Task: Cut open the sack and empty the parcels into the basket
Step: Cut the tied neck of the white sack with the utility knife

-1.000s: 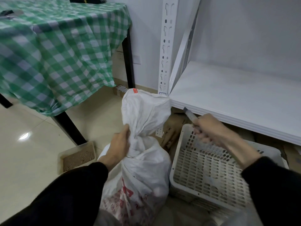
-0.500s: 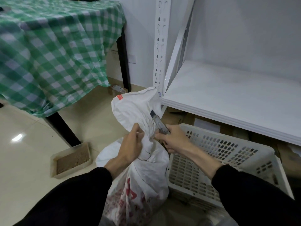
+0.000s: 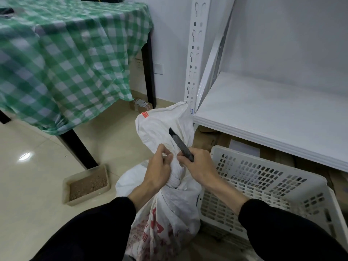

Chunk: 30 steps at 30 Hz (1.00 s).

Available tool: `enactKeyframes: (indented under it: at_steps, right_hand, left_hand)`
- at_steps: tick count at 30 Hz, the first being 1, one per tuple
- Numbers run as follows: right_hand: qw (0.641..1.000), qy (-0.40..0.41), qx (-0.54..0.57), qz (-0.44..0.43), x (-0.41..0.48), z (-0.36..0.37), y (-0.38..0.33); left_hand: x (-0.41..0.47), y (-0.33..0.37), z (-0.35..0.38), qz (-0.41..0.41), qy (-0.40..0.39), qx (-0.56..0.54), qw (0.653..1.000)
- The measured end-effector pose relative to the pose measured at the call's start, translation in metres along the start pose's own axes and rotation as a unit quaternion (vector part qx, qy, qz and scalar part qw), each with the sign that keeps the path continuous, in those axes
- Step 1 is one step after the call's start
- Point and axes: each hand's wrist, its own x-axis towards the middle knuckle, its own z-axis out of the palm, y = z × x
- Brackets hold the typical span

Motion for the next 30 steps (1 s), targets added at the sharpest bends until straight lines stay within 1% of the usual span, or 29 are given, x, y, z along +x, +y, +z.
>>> enactKeyframes:
  at_steps: [3, 8, 14, 18, 22, 25, 26, 28, 30]
  right_hand:
    - [0.999, -0.015, -0.036, -0.019, 0.003, 0.000, 0.005]
    - [0.991, -0.079, -0.107, -0.022, 0.006, 0.003, 0.014]
    - [0.989, -0.069, -0.125, -0.031, 0.004, 0.004, 0.015]
    - [0.992, -0.062, -0.110, -0.027, 0.003, 0.007, 0.013]
    - [0.997, -0.042, -0.070, -0.015, 0.002, 0.008, 0.013]
    - [0.999, -0.020, -0.025, 0.022, 0.002, 0.006, 0.018]
    - [0.999, -0.024, -0.019, 0.036, 0.002, 0.004, 0.019]
    - [0.997, -0.050, -0.004, 0.065, 0.000, 0.002, 0.020]
    - [0.994, -0.048, 0.044, 0.092, -0.001, 0.000, 0.015]
  left_hand:
    - [0.000, 0.000, 0.002, -0.010, -0.002, -0.011, 1.000]
    - [0.000, 0.000, 0.003, -0.042, -0.004, -0.052, 0.998]
    - [0.002, 0.004, 0.005, -0.114, -0.006, -0.151, 0.982]
    - [0.003, 0.007, 0.007, -0.134, 0.012, -0.169, 0.976]
    - [0.002, 0.008, 0.009, -0.126, 0.007, -0.154, 0.980]
    - [0.004, 0.007, 0.007, -0.113, 0.035, -0.133, 0.984]
    - [0.004, 0.005, 0.006, -0.106, 0.033, -0.126, 0.986]
    - [0.003, 0.004, 0.006, -0.092, 0.004, -0.123, 0.988]
    - [0.003, 0.002, 0.007, -0.096, -0.001, -0.114, 0.989]
